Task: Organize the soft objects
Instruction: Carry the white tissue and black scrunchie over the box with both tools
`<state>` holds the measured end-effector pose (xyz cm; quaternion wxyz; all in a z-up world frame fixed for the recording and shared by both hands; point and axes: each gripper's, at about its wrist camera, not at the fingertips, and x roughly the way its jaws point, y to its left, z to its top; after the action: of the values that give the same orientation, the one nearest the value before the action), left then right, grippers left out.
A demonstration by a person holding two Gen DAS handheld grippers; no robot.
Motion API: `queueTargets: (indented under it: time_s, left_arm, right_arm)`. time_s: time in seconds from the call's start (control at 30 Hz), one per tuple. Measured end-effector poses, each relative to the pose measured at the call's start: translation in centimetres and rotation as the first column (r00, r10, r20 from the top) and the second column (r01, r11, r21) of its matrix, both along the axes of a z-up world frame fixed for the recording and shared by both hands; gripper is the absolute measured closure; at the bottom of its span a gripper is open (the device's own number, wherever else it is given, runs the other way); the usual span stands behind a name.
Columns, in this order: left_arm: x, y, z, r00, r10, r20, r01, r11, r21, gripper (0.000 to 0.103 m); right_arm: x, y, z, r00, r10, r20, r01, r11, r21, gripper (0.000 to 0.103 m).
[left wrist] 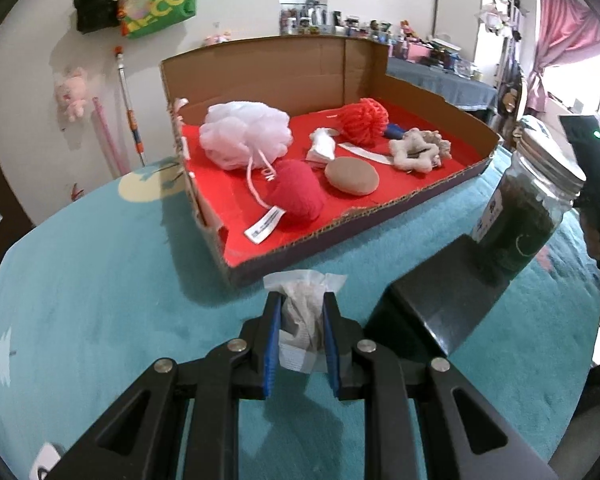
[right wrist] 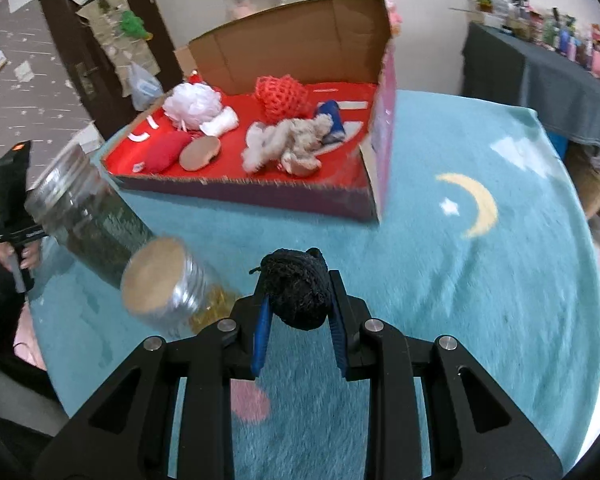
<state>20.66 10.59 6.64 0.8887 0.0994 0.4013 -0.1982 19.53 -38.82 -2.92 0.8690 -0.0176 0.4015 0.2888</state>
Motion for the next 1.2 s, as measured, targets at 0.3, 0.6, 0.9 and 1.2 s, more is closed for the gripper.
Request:
queueTargets:
  time_s: [0.3,0.6,0.9,1.2]
  left_arm:
    - [1.6,-0.7,1.4,0.996,-0.091,0.009,0.091,0.996,0.027,0.082]
    - [2.9,-2.7,2.9,0.983,-0.181,0.009,0.181,0.983,0.022,0.082]
    - [4.4,-5.7,3.9,0.965,-0.263,-0.006,0.263,0.964,0.022,0.082]
    - [6.2,-8.7,4.7,0.959,-0.282,-0.023,0.282,0.959,-0.001,0.082]
  right_arm:
    - [2.6,1.0,0.8,0.991,0.127,-0.034,-0.126,0.991,0.035,0.078]
    - [4.8,2.6,1.4,0.969,0.238,-0.062,-0.235,0.971,0.049,0.078]
    - [5.4,4.9,2.8,0.936,0.348,-0.061,-0.347,0.938,0.029,0.078]
    - [6.7,6.6,4.5,0.937,0.348,-0.036,-0.347,0.937,0.027,0.078]
